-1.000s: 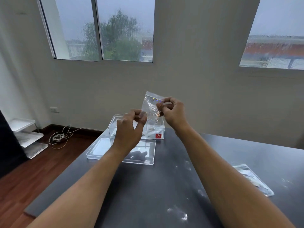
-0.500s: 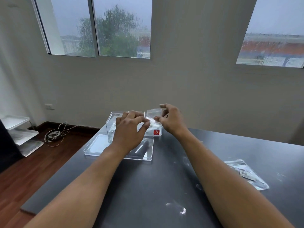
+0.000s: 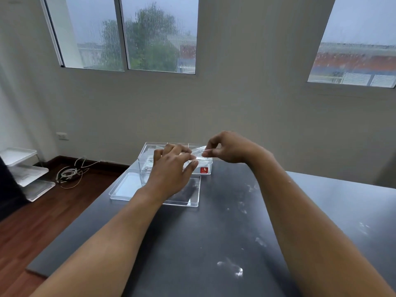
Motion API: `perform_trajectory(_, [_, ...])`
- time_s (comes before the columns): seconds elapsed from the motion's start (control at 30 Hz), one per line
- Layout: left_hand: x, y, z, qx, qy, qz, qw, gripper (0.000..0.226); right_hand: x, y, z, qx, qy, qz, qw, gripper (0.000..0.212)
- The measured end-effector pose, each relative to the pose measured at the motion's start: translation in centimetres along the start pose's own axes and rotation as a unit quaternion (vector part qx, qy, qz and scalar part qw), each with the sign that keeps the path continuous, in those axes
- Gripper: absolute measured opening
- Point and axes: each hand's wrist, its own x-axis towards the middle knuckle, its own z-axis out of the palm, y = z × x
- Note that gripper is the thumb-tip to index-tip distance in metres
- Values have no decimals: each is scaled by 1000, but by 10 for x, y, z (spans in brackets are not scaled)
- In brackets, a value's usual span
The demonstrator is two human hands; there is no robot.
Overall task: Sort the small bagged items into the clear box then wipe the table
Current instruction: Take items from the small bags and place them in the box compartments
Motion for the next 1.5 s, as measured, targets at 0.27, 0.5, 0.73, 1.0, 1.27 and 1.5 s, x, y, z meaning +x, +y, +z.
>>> perform_trajectory(0.27, [0, 2, 0, 12, 8, 11, 1000, 21, 0, 3, 8, -44, -46, -37, 997, 18])
perform_trajectory(0.5, [-1, 1, -1, 8, 6, 29, 1000, 10, 3, -2, 19, -74, -90, -30, 993, 16])
perform_trajectory(0.73, [-1, 2, 2, 28, -18, 23, 999, 12, 4, 2, 23, -69, -87, -31, 993, 15])
perform_trajectory(1.0, [0, 3, 1, 14, -18, 24, 999, 16, -2, 0, 15, -30, -85, -35, 995, 18])
perform_trajectory(1.27, [-1, 12, -7, -23, 3, 30, 999, 16, -38, 0, -33, -6, -52, 28, 998, 44])
perform_trajectory(1.5, [-10, 44, -13, -156, -32, 107, 981, 21, -105, 36, -47, 6, -44, 79, 996, 40])
